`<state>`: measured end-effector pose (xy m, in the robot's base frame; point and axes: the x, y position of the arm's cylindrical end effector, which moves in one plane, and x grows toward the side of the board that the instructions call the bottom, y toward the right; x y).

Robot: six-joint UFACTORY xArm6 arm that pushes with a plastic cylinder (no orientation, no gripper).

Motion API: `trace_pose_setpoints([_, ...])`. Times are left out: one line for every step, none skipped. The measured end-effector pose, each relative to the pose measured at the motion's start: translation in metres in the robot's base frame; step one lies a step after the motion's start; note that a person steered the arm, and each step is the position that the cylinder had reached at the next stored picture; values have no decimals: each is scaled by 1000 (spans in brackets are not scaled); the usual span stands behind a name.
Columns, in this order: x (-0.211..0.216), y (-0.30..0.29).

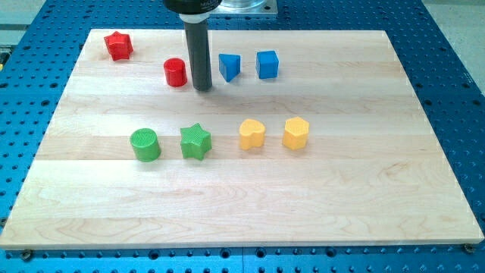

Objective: Push the triangle to the top center

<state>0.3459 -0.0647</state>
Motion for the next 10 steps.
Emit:
trace_pose_setpoints([-4, 0])
trace_pose_setpoints([16, 14])
trace_pose_setpoints([11, 48])
trace_pose_setpoints([-25, 51])
trace_pose_setpoints([-69, 35])
trace_pose_setpoints([-77, 35])
trace_pose_setpoints([-75, 37])
trace_pose_setpoints([-70, 27])
trace_pose_setpoints([-69, 23])
trace_pose_setpoints([-68, 23])
